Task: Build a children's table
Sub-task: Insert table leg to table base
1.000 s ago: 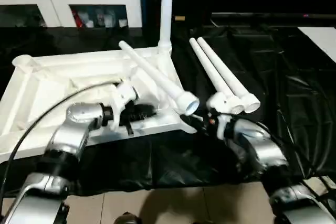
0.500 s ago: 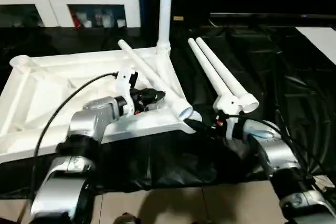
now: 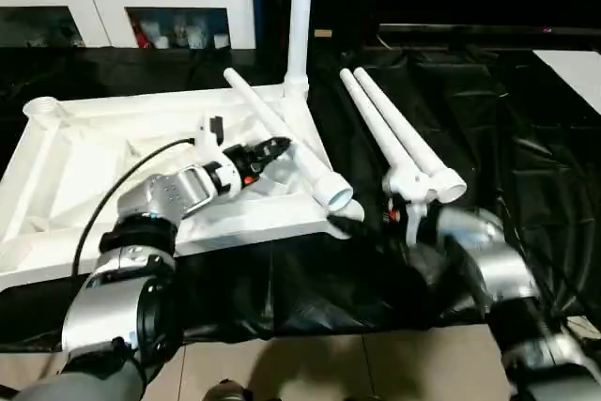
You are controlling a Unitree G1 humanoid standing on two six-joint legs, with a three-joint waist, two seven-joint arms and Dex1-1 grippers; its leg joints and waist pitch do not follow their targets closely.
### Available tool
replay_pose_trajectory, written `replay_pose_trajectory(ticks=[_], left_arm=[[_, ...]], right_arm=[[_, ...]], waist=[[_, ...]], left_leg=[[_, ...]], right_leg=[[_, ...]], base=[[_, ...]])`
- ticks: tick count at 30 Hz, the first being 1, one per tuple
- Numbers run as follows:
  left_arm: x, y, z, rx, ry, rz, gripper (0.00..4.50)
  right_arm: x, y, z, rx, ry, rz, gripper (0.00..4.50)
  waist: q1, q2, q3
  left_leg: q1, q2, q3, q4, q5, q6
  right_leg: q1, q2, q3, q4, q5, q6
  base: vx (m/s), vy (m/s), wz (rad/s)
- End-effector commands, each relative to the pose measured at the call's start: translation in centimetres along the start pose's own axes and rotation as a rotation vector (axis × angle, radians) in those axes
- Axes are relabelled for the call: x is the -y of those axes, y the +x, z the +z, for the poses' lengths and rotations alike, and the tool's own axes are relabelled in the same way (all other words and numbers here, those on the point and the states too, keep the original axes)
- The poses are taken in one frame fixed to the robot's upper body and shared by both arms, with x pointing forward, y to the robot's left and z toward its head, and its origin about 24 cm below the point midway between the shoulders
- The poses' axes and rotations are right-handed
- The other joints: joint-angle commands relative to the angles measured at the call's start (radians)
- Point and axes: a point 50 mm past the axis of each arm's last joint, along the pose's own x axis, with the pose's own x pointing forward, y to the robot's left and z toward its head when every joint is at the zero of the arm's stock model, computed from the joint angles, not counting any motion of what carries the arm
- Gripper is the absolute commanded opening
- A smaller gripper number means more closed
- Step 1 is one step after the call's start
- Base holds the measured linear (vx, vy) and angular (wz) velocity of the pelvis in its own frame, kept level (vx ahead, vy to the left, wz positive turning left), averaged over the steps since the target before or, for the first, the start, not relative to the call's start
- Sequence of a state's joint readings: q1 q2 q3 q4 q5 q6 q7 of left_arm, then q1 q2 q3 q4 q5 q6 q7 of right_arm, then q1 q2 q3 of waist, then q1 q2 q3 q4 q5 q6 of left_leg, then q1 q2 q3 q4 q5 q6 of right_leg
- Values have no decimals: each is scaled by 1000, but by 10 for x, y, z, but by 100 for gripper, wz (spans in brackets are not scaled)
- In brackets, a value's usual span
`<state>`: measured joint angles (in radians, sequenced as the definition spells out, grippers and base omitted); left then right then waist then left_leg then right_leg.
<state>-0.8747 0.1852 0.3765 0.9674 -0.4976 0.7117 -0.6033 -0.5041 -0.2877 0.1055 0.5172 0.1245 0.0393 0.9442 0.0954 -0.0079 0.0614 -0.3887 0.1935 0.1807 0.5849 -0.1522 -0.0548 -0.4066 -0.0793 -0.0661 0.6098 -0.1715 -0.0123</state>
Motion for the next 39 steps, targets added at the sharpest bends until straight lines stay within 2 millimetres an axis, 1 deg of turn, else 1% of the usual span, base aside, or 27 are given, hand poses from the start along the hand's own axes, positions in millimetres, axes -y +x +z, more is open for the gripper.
replay_pose_trajectory(ticks=[1,2,5,6,7,9,10,11,12,14,15,16,18,19,20,21,22,23,24,27,28,29,30,33,37,38,39], left_arm=[[2,7,-2,-25,8,39,389],[2,7,-3,-26,8,40,391],[-1,10,-6,-39,3,81,402],[-2,11,-7,-40,-2,89,417],[-2,11,-7,-40,-2,89,426],[0,13,-8,-36,-19,85,434],[1,14,-8,-34,-27,81,438],[1,14,-8,-34,-27,81,445],[2,16,-8,-34,-36,78,445],[3,16,-8,-34,-41,76,445],[4,18,-9,-37,-47,76,445],[5,20,-11,-42,-50,81,445],[6,22,-14,-51,-54,83,445],[6,24,-15,-55,-54,85,445],[7,25,-17,-60,-53,90,445],[7,25,-17,-60,-53,90,445],[8,27,-18,-61,-53,93,445],[9,29,-20,-65,-50,96,445],[9,29,-20,-65,-50,96,445],[13,34,-22,-61,-55,99,445],[14,35,-22,-57,-56,101,445],[14,35,-22,-57,-56,101,445],[14,37,-22,-42,-65,114,445],[15,38,-21,-30,-62,121,445],[18,39,-20,-20,-71,108,445],[17,39,-19,-11,-75,111,416],[16,39,-18,0,-78,116,416]], right_arm=[[9,0,12,32,14,-13,450],[9,0,12,33,15,-12,450],[11,0,17,35,5,4,450],[11,0,18,32,3,10,450],[11,0,18,32,3,10,450],[13,2,18,16,-4,13,450],[14,3,18,2,-8,11,450],[14,3,18,2,-8,11,450],[18,7,16,-24,0,-17,450],[20,9,15,-42,6,-37,450],[24,14,13,-63,30,-69,450],[25,20,12,-80,62,-85,450],[25,25,10,-97,76,-88,450],[23,28,9,-103,79,-82,450],[21,32,8,-107,87,-63,450],[21,32,8,-107,87,-63,450],[16,38,8,-111,91,-26,450],[11,44,8,-122,92,19,450],[11,44,8,-122,92,19,450],[2,55,8,-144,87,95,450],[0,58,8,-149,84,108,450],[0,58,8,-149,84,108,450],[-1,61,9,-149,81,117,450],[-1,63,9,-149,80,111,450],[-3,64,9,-133,85,122,450],[-3,64,9,-130,82,122,450],[-3,64,9,-126,78,120,450]], waist=[[3,4,-71],[2,4,-71],[4,5,-73],[4,4,-73],[4,7,-72],[3,7,-73],[3,12,-72],[0,10,-72],[1,13,-72],[-2,11,-72],[-7,18,-72],[-9,18,-71],[-9,25,-72],[-9,24,-72],[-8,29,-72],[-8,26,-73],[-7,30,-75],[-8,29,-75],[-8,32,-73],[-7,30,-72],[-7,34,-72],[-7,34,-70],[-6,32,-70],[-6,31,-69],[-6,32,-70],[-6,32,-70],[-6,32,-70]], left_leg=[[23,29,-14,-64,-273,37],[23,26,-13,-63,-272,40],[24,29,-14,-63,-266,40],[23,29,-15,-64,-267,40],[23,28,-14,-63,-270,41],[24,28,-14,-63,-270,37],[25,28,-14,-64,-279,33],[25,28,-14,-64,-285,31],[26,28,-15,-63,-287,27],[26,27,-14,-63,-285,23],[25,26,-15,-62,-290,21],[27,25,-14,-62,-298,18],[27,25,-14,-61,-305,18],[25,26,-15,-61,-299,21],[26,26,-15,-61,-298,20],[24,28,-15,-62,-291,26],[24,29,-16,-62,-281,30],[23,28,-15,-61,-278,34],[23,28,-14,-61,-287,39],[22,30,-14,-60,-286,43],[24,30,-14,-60,-290,43],[23,31,-15,-61,-291,43],[22,32,-15,-62,-291,42],[24,34,-15,-64,-297,40],[22,33,-15,-64,-284,44],[22,33,-15,-64,-283,45],[23,33,-14,-64,-285,46]], right_leg=[[52,-63,38,-84,-260,-210],[51,-60,37,-85,-255,-208],[53,-62,37,-82,-230,-213],[55,-62,37,-81,-224,-215],[54,-61,36,-83,-227,-214],[54,-62,36,-83,-223,-221],[54,-62,36,-83,-230,-222],[54,-61,35,-83,-236,-223],[54,-62,36,-83,-238,-225],[54,-62,35,-84,-241,-229],[53,-62,35,-84,-240,-235],[52,-60,35,-85,-245,-238],[54,-61,35,-85,-249,-238],[53,-62,35,-85,-237,-243],[54,-62,35,-82,-230,-246],[57,-62,35,-80,-210,-249],[58,-61,34,-76,-185,-255],[58,-60,34,-76,-177,-257],[57,-60,33,-78,-183,-261],[58,-63,34,-78,-206,-260],[56,-64,34,-79,-217,-261],[56,-65,34,-80,-223,-261],[55,-64,35,-79,-227,-257],[54,-65,36,-81,-241,-252],[56,-65,36,-78,-218,-253],[56,-66,36,-78,-218,-253],[55,-66,36,-79,-222,-253]], base=[[0,0,0],[0,0,0],[0,0,0],[0,0,0],[0,0,0],[0,0,0],[0,0,0],[0,0,0],[0,0,0],[0,0,0],[0,0,0],[0,0,0],[0,0,0],[0,0,0],[0,0,0],[0,0,0],[0,0,0],[0,0,0],[0,0,0],[0,0,0],[0,0,0],[0,0,0],[0,0,0],[0,0,0],[0,0,0],[0,0,0],[0,0,0]])
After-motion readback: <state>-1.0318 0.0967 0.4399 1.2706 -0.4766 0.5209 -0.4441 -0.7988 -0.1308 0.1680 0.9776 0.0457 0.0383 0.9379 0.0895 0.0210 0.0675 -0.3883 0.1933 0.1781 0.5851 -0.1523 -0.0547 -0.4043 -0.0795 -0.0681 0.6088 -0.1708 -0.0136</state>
